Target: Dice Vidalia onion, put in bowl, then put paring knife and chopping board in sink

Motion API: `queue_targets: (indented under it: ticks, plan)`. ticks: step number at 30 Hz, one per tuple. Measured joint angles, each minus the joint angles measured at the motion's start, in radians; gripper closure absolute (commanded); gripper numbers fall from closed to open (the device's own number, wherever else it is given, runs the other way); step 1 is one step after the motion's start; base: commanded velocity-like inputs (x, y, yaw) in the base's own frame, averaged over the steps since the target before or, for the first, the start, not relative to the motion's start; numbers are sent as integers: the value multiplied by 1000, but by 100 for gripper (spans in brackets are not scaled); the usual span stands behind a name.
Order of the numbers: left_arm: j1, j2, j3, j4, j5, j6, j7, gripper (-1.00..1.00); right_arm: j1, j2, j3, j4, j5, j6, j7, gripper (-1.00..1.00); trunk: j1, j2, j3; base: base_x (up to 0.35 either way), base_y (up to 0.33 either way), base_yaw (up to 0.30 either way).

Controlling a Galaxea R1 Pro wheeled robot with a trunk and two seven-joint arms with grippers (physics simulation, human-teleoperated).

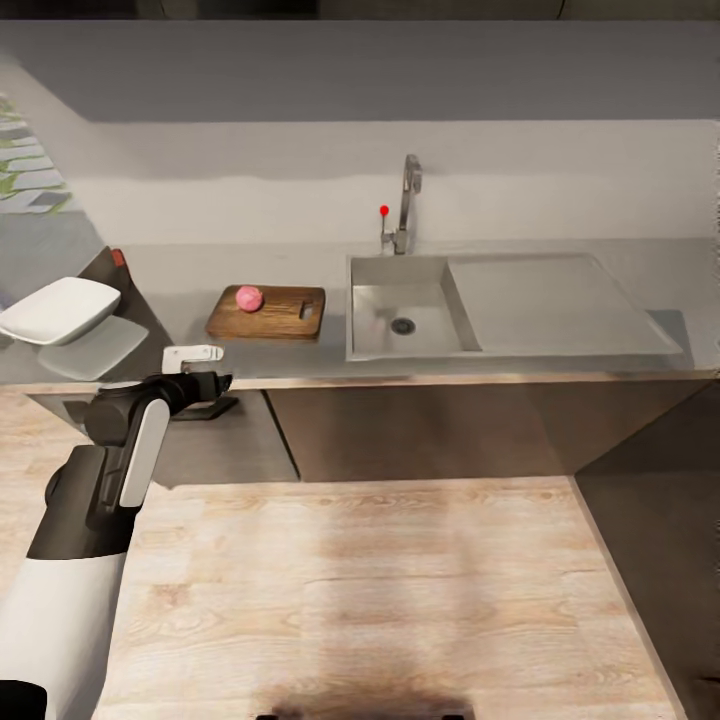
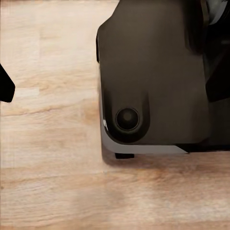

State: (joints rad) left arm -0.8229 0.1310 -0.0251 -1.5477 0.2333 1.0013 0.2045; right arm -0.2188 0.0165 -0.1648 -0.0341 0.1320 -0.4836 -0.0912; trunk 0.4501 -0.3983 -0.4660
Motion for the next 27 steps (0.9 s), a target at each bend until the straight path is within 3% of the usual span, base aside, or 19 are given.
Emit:
queue_targets:
  ticks: [12,19,23,24,26,27]
  plan:
    - [2,-14,-9,23,2,-1,-1,-100,0,-2,-1,0,0,0,0,-100,0,0,0,-290,0,0]
    - [4,-20,-48,176,3,-20,-8,-100,0,-3,-2,0,0,-1,-2,-100,-1,0,0,-28,0,0]
    - [5,-20,-80,386,3,-172,-10,-100,0,-3,-2,0,0,-1,-3,-100,-1,0,0,-3,0,0]
    - [5,-21,-86,454,3,-231,-10,-100,0,-3,-2,0,0,-1,-3,-100,0,0,0,0,0,0]
    - [5,-40,-103,698,4,-428,-11,-100,0,-4,-3,-1,0,-1,-2,-100,-1,0,0,0,0,0]
    - [5,-46,-105,751,3,-470,-11,-100,0,-5,-3,-1,0,-1,-2,-100,0,0,0,0,0,0]
